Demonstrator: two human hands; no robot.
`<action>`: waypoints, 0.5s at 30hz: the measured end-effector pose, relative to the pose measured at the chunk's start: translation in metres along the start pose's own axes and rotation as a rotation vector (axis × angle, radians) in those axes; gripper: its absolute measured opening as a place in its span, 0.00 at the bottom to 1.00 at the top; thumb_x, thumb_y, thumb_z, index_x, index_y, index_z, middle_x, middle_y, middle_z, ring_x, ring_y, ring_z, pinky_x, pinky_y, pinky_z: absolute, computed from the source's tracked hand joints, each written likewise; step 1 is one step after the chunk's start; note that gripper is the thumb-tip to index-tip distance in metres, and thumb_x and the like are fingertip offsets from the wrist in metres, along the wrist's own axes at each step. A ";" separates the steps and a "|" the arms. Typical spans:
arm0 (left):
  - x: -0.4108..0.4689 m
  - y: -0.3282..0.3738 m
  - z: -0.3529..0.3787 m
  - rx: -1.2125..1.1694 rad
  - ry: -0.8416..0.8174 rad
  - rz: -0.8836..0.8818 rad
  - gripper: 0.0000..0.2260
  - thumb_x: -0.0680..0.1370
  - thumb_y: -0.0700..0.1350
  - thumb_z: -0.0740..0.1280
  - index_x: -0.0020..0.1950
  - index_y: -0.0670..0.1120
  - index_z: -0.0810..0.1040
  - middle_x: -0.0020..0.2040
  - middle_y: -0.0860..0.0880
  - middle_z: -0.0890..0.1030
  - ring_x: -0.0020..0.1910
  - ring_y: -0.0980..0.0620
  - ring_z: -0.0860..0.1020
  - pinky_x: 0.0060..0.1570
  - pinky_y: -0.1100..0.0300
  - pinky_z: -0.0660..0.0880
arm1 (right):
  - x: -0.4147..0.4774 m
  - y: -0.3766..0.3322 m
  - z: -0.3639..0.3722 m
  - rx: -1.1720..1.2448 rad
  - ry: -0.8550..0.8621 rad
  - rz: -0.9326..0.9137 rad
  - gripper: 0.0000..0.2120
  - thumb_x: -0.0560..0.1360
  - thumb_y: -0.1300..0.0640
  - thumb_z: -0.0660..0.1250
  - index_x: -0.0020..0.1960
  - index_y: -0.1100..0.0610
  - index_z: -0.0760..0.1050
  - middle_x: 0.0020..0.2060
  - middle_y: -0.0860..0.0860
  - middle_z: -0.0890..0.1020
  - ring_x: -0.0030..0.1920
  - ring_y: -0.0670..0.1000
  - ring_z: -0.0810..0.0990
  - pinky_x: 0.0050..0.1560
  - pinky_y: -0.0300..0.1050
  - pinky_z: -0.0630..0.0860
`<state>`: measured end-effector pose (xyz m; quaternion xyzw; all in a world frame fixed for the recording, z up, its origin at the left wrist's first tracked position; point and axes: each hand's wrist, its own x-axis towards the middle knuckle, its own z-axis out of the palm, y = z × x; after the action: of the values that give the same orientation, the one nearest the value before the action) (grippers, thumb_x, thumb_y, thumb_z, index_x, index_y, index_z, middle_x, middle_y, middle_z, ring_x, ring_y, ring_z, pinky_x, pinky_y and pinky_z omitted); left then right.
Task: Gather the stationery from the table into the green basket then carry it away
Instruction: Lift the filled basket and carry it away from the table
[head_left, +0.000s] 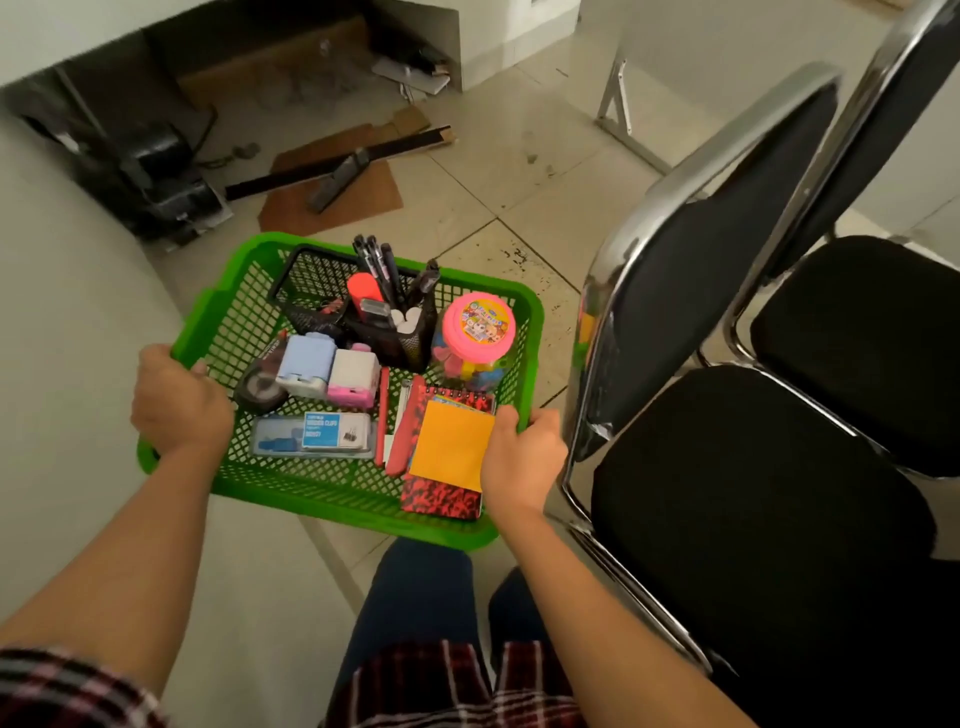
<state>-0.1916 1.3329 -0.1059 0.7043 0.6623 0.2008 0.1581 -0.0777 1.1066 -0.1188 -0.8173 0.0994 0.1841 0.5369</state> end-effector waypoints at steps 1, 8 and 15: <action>0.006 0.007 0.005 -0.008 -0.008 0.004 0.12 0.79 0.39 0.60 0.61 0.36 0.69 0.59 0.32 0.76 0.58 0.33 0.74 0.57 0.44 0.69 | 0.006 -0.004 0.004 0.011 0.022 0.010 0.04 0.76 0.61 0.60 0.45 0.61 0.67 0.31 0.48 0.70 0.39 0.55 0.73 0.37 0.46 0.66; 0.050 0.043 0.047 -0.034 -0.101 0.041 0.13 0.79 0.40 0.59 0.63 0.36 0.69 0.60 0.33 0.75 0.60 0.34 0.73 0.59 0.45 0.68 | 0.042 -0.028 0.041 0.047 0.145 0.063 0.07 0.78 0.60 0.58 0.50 0.63 0.70 0.33 0.49 0.72 0.39 0.54 0.73 0.39 0.45 0.67; 0.101 0.084 0.092 -0.039 -0.198 0.132 0.15 0.80 0.41 0.58 0.65 0.38 0.67 0.60 0.33 0.75 0.60 0.34 0.73 0.58 0.45 0.68 | 0.082 -0.047 0.076 0.068 0.264 0.132 0.04 0.78 0.58 0.58 0.45 0.59 0.66 0.33 0.47 0.70 0.41 0.55 0.73 0.40 0.44 0.67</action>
<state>-0.0688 1.4312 -0.1370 0.7596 0.5916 0.1530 0.2227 -0.0011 1.1985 -0.1395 -0.8073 0.2289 0.1065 0.5334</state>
